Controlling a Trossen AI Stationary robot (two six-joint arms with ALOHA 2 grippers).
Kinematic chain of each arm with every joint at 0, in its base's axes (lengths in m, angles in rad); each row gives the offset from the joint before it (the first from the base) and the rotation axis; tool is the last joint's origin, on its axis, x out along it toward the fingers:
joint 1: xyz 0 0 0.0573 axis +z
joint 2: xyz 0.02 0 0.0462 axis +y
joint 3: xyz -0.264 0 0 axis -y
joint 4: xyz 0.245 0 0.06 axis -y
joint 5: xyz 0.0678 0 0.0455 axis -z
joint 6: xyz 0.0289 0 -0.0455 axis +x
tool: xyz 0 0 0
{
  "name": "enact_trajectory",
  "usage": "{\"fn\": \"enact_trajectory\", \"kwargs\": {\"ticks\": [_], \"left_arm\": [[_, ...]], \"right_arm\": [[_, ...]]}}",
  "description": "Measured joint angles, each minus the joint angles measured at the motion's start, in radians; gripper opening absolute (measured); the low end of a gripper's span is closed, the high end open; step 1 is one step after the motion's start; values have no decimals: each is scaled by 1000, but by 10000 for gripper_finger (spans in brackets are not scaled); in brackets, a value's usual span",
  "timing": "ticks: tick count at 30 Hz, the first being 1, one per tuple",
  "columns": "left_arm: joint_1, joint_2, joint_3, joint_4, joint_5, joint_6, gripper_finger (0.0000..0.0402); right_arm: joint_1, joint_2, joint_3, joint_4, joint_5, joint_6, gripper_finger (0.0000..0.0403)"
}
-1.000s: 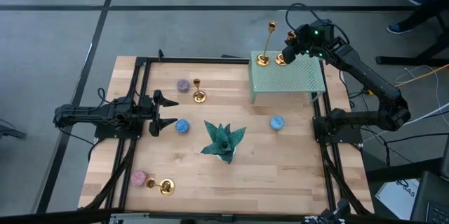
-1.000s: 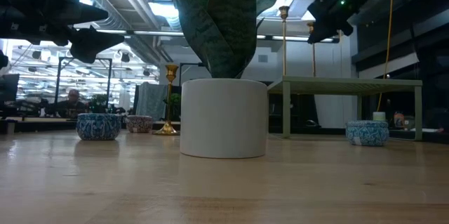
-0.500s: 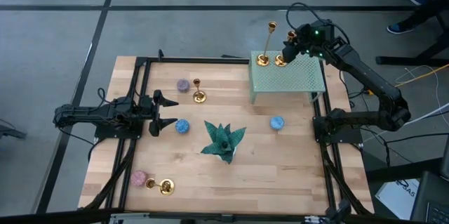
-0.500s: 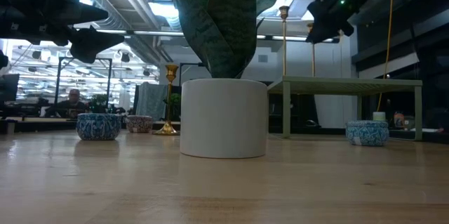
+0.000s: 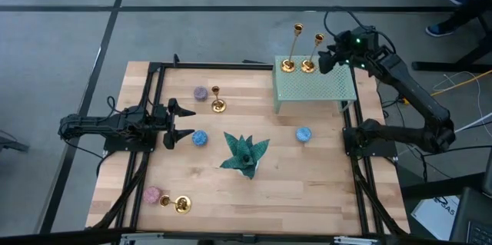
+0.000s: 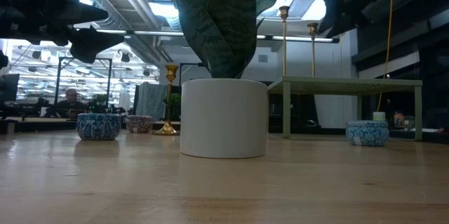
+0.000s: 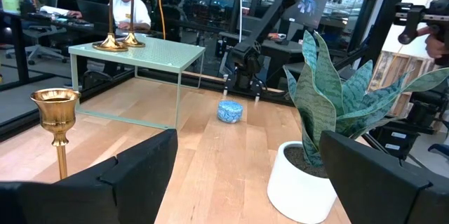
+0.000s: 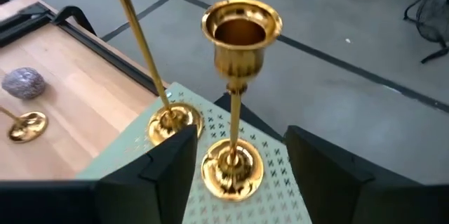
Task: Stock candles and holders on shelf
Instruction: Align the gold candle holder with the other gold candle holders on the shelf
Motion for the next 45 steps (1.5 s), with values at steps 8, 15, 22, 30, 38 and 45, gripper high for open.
{"fn": "enact_trajectory", "kwargs": {"ticks": [8, 15, 22, 30, 38, 45], "left_arm": [[0, 0, 0, 0, 0, 0, 345], [0, 0, 0, 0, 0, 0, 345], [0, 0, 0, 0, 0, 0, 345], [0, 0, 0, 0, 0, 0, 345], [1, 0, 0, 0, 0, 0, 345], [1, 0, 0, 0, 0, 0, 345]], "right_arm": [[57, -68, 1, -70, -102, 53, 211], [203, -63, 1, -70, -209, 71, 210], [345, -46, 1, -31, -207, 39, 210], [440, 35, 1, 132, -155, 45, 210], [512, 209, 1, 346, -155, 15, 210], [537, 371, 1, 496, -169, -10, 210]]}}
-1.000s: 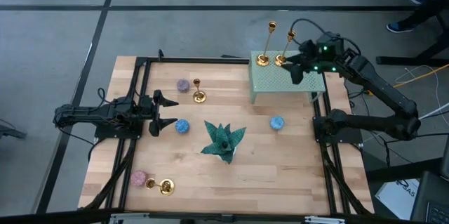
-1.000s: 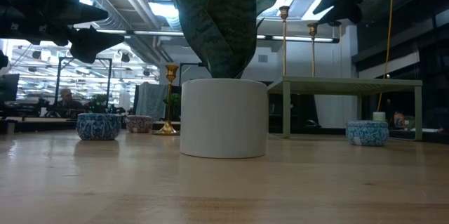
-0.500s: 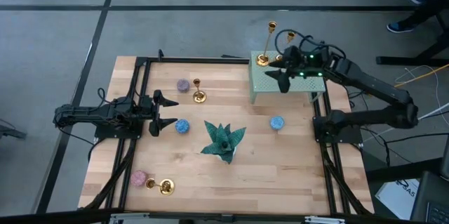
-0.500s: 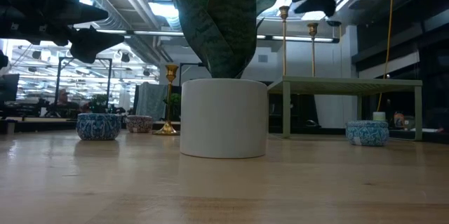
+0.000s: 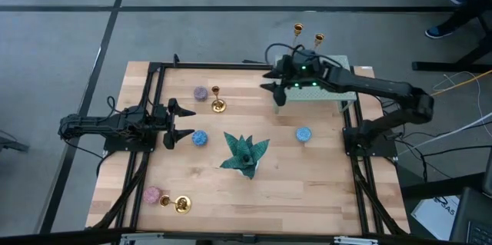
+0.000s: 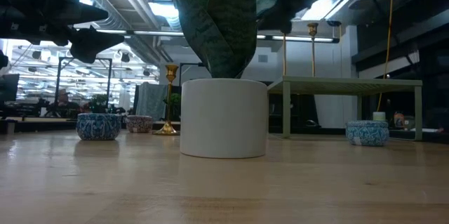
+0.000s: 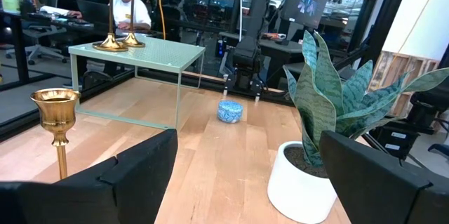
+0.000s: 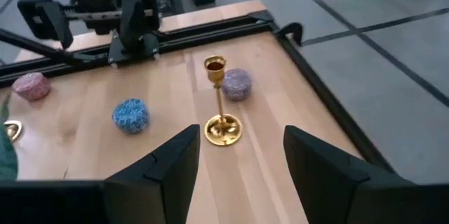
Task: Stock candles and holders on shelf
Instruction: Align the gold candle holder with the other gold candle holders on the shelf
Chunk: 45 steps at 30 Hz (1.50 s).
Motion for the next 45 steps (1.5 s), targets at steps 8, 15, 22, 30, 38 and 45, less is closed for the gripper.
{"fn": "enact_trajectory", "kwargs": {"ticks": [8, 15, 22, 30, 38, 45], "left_arm": [[0, 0, 0, 0, 0, 0, 345], [0, 0, 0, 0, 0, 0, 345], [-1, 0, 0, 0, 0, 0, 345], [-1, 0, 0, 0, 0, 0, 345], [-1, 0, 0, 0, 0, 0, 345], [-1, 0, 0, 0, 0, 0, 345]], "right_arm": [[32, 155, 0, 204, -74, -32, 210], [70, 256, 0, 359, -73, -80, 210], [80, 296, 0, 401, -73, -77, 210], [79, 290, 0, 405, -73, -77, 210], [88, 290, 0, 404, -73, -45, 210], [106, 290, 0, 404, -73, -85, 210]]}}
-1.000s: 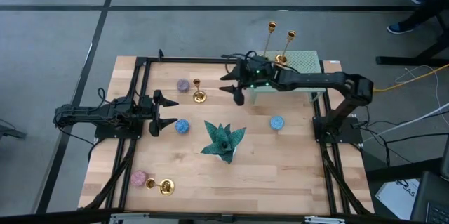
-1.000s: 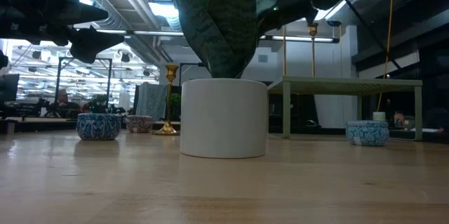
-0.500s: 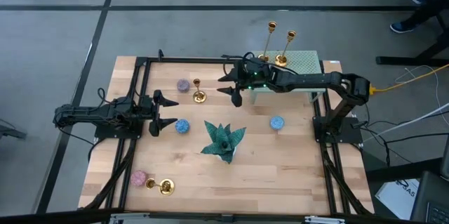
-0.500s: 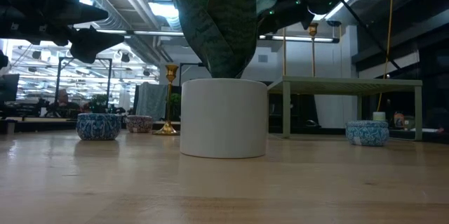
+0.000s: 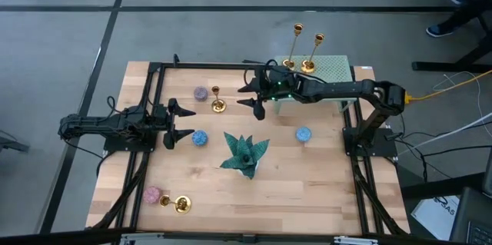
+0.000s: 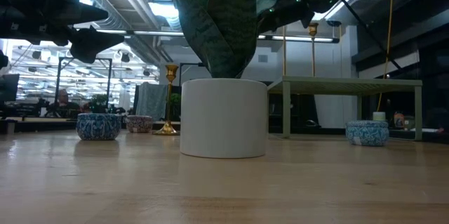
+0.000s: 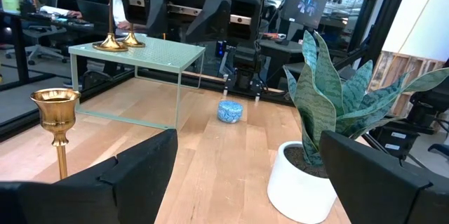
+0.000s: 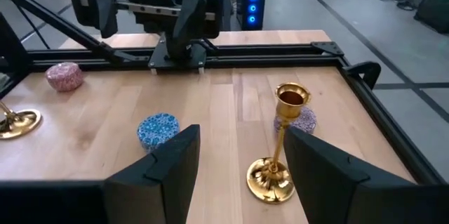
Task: Stock candles and holders on shelf
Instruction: Align the gold candle holder with the other gold candle holders on the shelf
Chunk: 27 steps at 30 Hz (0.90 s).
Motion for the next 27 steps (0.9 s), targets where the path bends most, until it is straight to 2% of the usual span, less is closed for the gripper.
{"fn": "enact_trajectory", "kwargs": {"ticks": [8, 15, 20, 27], "left_arm": [[0, 0, 0, 0, 0, -3, 345], [0, 0, 0, 32, 1, -27, 345], [0, 0, 0, 29, -10, -28, 345], [0, 0, 0, 37, -20, -187, 345]], "right_arm": [[20, 0, 0, 0, 13, 8, 210], [38, 0, 0, 0, 110, 57, 210], [38, 0, 0, 0, 124, 91, 210], [39, 0, 0, 0, 125, 95, 210]]}}
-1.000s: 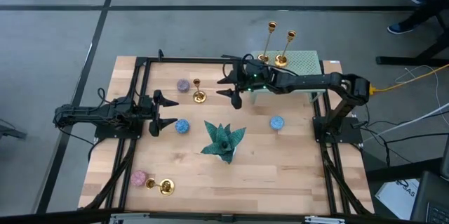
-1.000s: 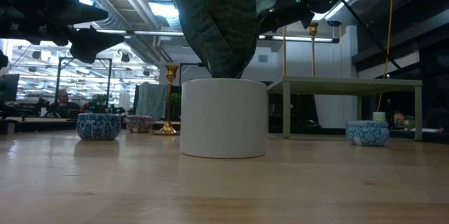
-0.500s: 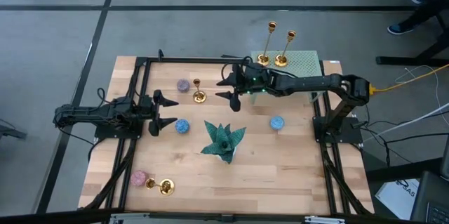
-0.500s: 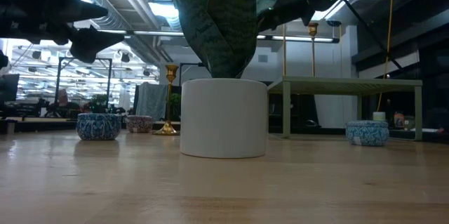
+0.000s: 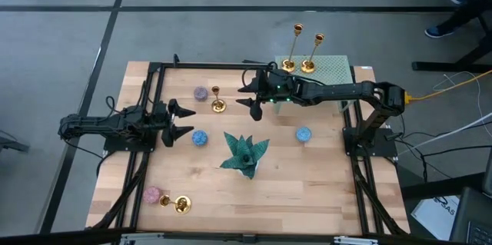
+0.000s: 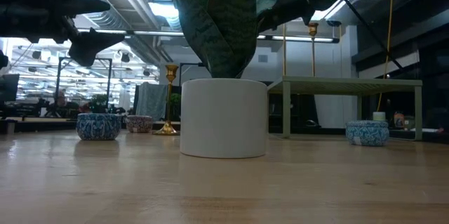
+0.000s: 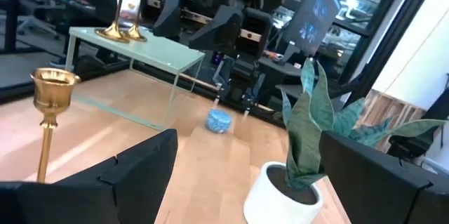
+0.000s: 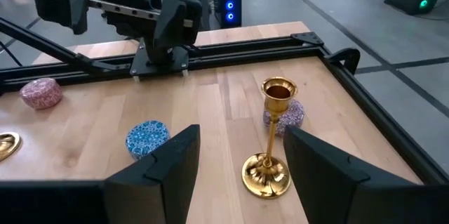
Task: Stock candles and holders on shelf
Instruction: Align the gold candle holder with the other gold candle holders on the shelf
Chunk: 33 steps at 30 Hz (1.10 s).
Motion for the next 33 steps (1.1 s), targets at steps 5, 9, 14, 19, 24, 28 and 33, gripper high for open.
{"fn": "enact_trajectory", "kwargs": {"ticks": [5, 9, 14, 19, 24, 28, 33], "left_arm": [[0, 0, 0, 9, 47, 5, 345], [0, 0, 0, 9, 78, 1, 345], [0, 0, 0, 23, 105, 100, 345], [0, 15, 35, -2, 253, 181, 345], [0, 68, 68, -11, 367, 188, 345], [-21, 122, 99, -16, 470, 257, 345], [-83, 188, 168, -90, 483, 339, 336]], "right_arm": [[0, 0, 0, 0, 0, 22, 210], [0, 0, 0, 0, 0, 45, 210], [0, 0, 0, 0, 0, 45, 210], [0, 0, 0, 0, 16, 45, 210], [0, 0, 0, -1, 46, 45, 210], [0, 0, 0, -1, 45, 45, 210], [0, 0, 0, -1, 44, 45, 210]]}}
